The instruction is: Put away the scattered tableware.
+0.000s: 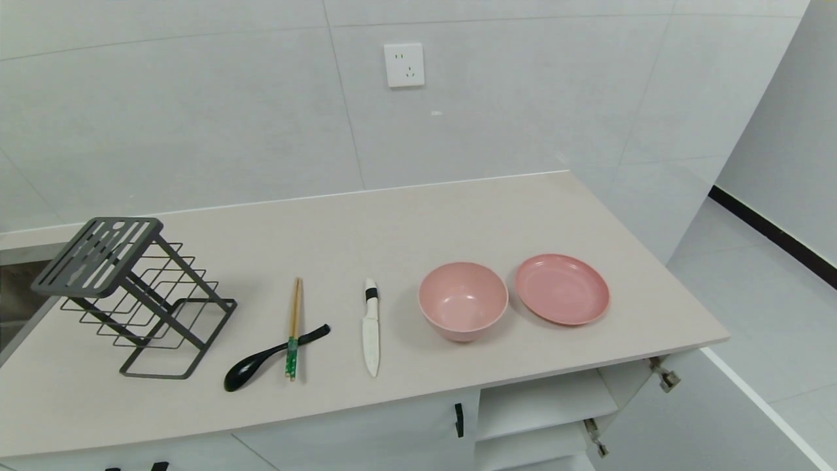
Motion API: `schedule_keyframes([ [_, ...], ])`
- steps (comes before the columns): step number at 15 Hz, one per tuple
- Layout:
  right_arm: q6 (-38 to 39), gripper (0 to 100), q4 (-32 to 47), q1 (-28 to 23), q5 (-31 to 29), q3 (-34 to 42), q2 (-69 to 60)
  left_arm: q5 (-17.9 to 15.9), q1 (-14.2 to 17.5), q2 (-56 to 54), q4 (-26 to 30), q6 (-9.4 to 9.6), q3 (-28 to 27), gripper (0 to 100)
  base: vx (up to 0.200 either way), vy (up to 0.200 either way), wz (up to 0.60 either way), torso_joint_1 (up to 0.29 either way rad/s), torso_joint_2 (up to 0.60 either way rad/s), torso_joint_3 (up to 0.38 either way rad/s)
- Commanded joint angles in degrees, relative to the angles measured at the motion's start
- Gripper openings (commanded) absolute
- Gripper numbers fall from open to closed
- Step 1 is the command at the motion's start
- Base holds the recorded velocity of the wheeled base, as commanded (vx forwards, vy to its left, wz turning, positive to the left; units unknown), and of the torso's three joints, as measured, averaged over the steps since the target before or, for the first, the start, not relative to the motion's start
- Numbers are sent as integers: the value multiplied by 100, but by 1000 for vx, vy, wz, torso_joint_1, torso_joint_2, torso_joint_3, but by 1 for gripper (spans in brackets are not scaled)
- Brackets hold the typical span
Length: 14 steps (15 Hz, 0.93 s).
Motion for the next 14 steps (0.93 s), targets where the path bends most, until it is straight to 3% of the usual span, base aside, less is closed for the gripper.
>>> schedule_keyframes([
  [1,-3,100,0,1,-1,0,-2,2,2,7,-4,-4,0,100,0,0,0,0,0,0],
  [6,6,100,0,1,-1,0,-2,2,2,7,-4,-4,0,100,0,0,0,0,0,0],
  [8,-3,100,0,1,8,0,-2,2,2,7,-4,-12,0,100,0,0,-600,5,5,0],
  [14,-65,100,9,1,17,0,-2,28,2,7,-13,-74,0,100,0,0,0,0,0,0],
])
